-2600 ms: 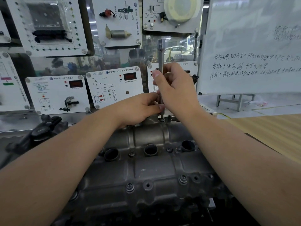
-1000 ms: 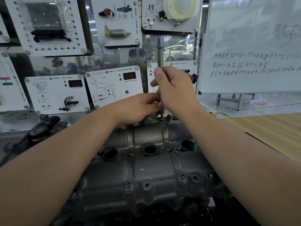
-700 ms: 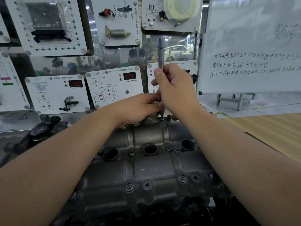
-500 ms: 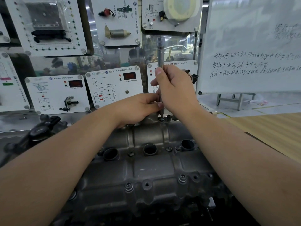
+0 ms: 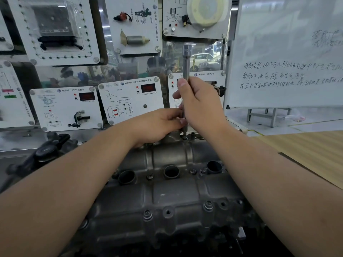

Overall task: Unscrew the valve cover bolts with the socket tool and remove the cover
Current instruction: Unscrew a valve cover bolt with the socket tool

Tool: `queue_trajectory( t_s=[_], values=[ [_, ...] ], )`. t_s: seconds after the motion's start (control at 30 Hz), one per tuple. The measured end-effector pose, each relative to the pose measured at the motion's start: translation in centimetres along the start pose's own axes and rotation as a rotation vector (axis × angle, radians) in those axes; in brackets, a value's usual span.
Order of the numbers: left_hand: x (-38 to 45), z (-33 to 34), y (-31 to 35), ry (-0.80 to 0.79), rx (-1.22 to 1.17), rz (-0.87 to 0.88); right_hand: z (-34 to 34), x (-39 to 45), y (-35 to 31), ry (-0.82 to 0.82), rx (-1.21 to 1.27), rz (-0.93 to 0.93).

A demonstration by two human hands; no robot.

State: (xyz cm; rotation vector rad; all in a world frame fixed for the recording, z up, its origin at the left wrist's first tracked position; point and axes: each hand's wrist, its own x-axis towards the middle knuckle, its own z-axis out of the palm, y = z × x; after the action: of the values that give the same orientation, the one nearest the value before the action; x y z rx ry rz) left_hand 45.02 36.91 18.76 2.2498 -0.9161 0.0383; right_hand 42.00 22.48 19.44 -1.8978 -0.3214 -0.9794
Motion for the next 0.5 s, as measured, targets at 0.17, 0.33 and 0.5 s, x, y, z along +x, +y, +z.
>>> queue_trajectory(
  t_s=[0.17, 0.33, 0.5],
  values=[
    [0.16, -0.03, -0.01, 0.002, 0.021, -0.017, -0.03, -0.11, -0.12, -0.017, 0.002, -0.011],
    [0.14, -0.07, -0.11, 0.008, 0.029, -0.015, 0.00, 0.06, 0.17, 0.011, -0.004, -0.009],
    [-0.04, 0.05, -0.05, 0.016, -0.001, -0.012, 0.07, 0.02, 0.22, 0.011, 0.019, 0.006]
  ],
)
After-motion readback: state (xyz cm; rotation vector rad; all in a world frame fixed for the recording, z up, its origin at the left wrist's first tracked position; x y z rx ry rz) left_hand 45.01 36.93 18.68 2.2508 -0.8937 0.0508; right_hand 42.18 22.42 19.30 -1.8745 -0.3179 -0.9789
